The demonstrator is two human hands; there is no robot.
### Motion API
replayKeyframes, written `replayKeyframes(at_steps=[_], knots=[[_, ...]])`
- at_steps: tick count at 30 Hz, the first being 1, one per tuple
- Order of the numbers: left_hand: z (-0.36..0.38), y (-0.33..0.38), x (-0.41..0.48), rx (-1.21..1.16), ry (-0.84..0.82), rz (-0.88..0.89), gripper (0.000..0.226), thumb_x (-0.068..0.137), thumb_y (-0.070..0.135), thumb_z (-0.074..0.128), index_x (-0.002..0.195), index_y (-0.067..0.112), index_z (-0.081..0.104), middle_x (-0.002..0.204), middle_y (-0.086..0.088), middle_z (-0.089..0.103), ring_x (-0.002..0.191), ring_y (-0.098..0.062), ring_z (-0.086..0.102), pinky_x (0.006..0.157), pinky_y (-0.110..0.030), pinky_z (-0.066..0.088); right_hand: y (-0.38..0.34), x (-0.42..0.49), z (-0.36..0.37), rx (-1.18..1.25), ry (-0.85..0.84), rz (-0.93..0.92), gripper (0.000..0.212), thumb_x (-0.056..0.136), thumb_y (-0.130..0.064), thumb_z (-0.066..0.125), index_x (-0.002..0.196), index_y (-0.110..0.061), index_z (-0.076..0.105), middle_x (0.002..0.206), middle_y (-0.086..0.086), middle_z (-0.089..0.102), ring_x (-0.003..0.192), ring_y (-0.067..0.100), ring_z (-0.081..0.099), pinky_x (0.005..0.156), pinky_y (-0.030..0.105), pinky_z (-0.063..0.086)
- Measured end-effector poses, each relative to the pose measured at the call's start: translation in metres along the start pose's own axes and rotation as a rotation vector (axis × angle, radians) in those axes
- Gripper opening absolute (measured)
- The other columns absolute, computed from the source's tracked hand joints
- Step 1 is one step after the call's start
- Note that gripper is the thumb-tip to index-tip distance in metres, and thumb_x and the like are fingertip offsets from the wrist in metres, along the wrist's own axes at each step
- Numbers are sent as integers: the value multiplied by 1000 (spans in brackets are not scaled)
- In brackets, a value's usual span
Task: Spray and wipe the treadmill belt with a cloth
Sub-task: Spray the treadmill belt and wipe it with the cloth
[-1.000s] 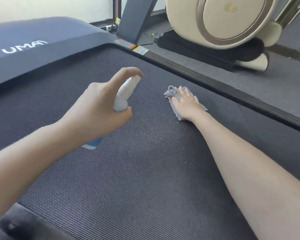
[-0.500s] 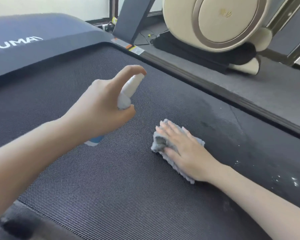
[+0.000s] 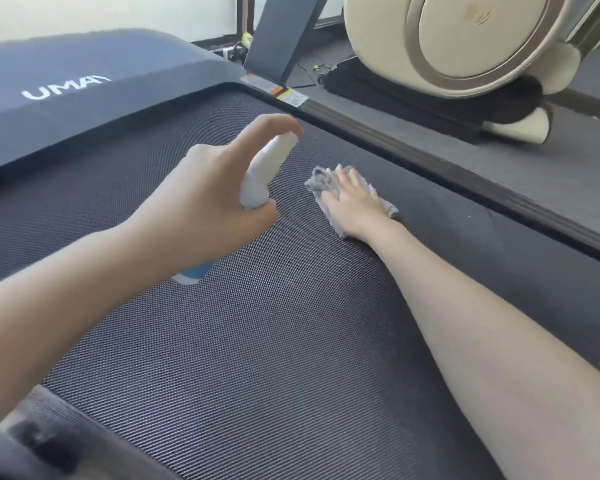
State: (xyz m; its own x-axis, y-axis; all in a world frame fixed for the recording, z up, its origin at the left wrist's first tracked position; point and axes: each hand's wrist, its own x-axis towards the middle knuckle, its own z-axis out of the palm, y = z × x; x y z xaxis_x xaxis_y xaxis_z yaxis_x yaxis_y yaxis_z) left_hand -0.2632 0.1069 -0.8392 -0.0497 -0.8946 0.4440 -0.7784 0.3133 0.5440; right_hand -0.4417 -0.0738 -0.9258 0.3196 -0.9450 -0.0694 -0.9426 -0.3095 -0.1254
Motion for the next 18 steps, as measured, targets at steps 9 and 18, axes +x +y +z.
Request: replayKeyframes(at_steps=[9, 18], knots=[[10, -9, -6, 36, -45, 38, 64, 75, 9, 64, 128, 36, 41, 61, 1, 58, 58, -9, 52, 57, -24, 41, 24, -148, 2, 155, -54, -329, 58, 94, -49, 21, 149, -38, 7, 155, -22, -9, 139, -9, -18, 117, 27, -8], [57, -11, 25, 87, -141, 32, 62, 76, 13, 56, 131, 35, 37, 70, 2, 54, 68, -26, 54, 63, -33, 43, 70, -156, 3, 145, -8, -76, 49, 100, -42, 23, 139, -45, -6, 150, -25, -13, 140, -5, -16, 119, 31, -8]])
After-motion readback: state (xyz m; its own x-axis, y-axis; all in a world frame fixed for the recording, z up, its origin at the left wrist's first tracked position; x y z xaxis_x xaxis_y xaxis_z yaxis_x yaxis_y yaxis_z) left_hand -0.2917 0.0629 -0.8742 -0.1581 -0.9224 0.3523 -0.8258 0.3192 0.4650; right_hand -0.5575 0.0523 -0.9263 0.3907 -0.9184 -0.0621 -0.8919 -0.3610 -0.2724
